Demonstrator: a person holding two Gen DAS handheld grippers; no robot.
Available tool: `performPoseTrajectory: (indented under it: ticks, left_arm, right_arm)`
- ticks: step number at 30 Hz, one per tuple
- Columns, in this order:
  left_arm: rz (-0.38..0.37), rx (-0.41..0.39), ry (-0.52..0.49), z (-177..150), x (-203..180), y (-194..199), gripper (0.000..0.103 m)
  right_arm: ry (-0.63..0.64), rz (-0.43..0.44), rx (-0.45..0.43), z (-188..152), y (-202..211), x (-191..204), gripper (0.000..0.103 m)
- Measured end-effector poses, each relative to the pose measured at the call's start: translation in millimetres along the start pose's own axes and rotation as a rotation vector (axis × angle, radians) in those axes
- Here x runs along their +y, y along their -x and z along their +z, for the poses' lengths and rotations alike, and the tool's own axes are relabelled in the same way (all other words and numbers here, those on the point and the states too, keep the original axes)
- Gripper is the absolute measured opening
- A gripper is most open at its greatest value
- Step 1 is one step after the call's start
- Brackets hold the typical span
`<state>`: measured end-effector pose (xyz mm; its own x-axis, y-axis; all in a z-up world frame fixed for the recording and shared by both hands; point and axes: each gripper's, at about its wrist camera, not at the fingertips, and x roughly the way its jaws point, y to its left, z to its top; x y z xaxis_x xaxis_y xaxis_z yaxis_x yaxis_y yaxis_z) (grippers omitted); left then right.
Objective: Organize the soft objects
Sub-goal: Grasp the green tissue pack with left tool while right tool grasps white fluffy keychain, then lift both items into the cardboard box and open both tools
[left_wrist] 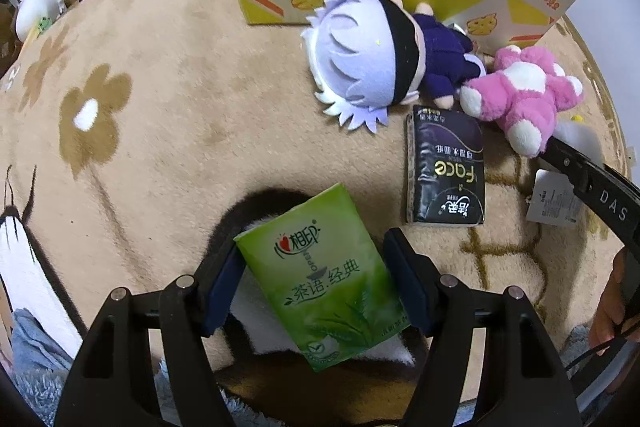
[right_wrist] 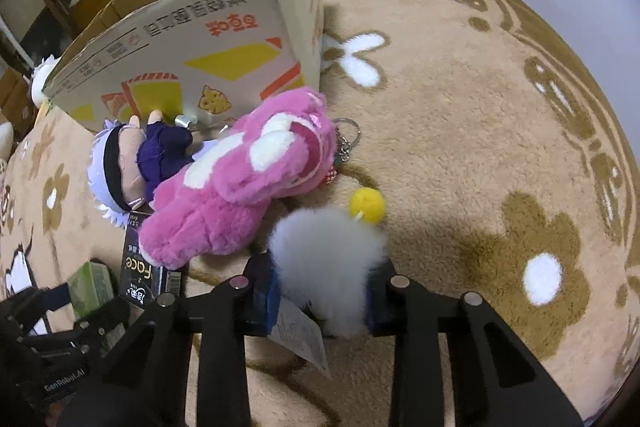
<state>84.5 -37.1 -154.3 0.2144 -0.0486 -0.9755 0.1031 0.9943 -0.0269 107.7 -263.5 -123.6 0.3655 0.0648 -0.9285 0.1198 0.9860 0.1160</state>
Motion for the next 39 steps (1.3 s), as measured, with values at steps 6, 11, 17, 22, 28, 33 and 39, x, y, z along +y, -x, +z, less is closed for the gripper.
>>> performPoseTrajectory:
  ticks: [6, 11, 17, 22, 28, 33, 39]
  left_arm:
    - [0.033, -0.045, 0.002, 3, -7, 16, 0.069]
    - [0.044, -0.099, -0.014, -1, -14, 33, 0.069]
    - [0.061, -0.229, -0.025, -7, -19, 64, 0.068]
    - [0.077, -0.367, -0.031, -13, -21, 96, 0.068]
    - [0.078, -0.509, -0.033, -8, -11, 119, 0.068]
    - [0.102, -0.592, -0.05, -5, -5, 134, 0.068]
    - [0.135, -0.681, -0.044, 4, 1, 152, 0.068]
  right_arm:
    - [-0.014, 0.019, -0.041, -3, 16, 1, 0.032]
    - [-0.022, 0.055, -0.082, -4, 32, 3, 0.032]
    - [-0.01, 0.074, -0.162, -4, 59, 10, 0.032]
    - [-0.001, 0.085, -0.289, -1, 90, 14, 0.032]
    - [0.026, 0.075, -0.436, 1, 125, 22, 0.032]
    - [0.055, 0.051, -0.543, 3, 147, 30, 0.032]
    - [0.083, 0.073, -0.612, 10, 166, 38, 0.032]
